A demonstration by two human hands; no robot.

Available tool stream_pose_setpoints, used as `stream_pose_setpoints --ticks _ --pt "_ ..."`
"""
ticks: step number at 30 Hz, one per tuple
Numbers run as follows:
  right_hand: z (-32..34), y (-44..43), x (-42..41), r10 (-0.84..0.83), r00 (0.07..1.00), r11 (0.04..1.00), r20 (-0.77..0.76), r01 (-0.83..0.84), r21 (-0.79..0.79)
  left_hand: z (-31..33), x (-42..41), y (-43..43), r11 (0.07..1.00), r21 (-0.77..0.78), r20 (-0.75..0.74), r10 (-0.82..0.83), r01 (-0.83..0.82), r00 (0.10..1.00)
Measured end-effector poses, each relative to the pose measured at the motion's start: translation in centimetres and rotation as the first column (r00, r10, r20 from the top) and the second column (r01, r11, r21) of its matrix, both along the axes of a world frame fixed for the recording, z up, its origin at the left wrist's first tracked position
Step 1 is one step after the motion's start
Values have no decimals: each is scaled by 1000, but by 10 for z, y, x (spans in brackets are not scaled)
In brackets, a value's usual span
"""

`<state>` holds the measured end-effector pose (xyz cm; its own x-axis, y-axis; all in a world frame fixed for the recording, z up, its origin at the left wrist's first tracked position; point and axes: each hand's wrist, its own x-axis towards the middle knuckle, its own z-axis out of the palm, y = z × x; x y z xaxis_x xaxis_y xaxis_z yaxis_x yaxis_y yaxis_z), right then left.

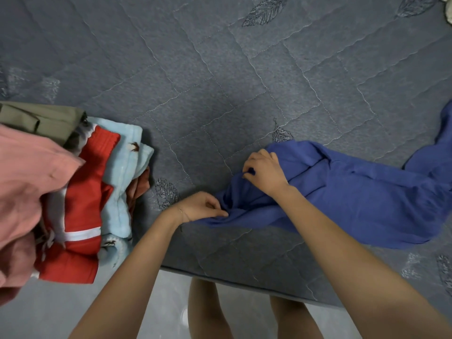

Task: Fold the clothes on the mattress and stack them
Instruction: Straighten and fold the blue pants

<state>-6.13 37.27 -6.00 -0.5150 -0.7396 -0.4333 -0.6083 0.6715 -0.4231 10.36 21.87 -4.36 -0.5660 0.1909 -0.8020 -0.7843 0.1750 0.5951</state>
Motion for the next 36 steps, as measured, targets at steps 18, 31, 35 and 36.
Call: stream_pose_setpoints --ticks 18,31,35,36 --pt "-3 -7 2 -115 986 988 121 126 -88 -25 -18 1 813 -409 -393 252 -414 884" --pt "-12 -35 9 -119 991 945 -65 94 -312 -30 -13 -28 703 -424 -459 377 -571 805" --pt "-4 -49 0 -216 924 917 316 304 -260 -26 -14 -22 768 -431 -465 261 -474 846" --pt "-2 -52 -3 -242 891 912 383 344 -224 -26 -15 -20 781 -470 -438 199 -412 877"
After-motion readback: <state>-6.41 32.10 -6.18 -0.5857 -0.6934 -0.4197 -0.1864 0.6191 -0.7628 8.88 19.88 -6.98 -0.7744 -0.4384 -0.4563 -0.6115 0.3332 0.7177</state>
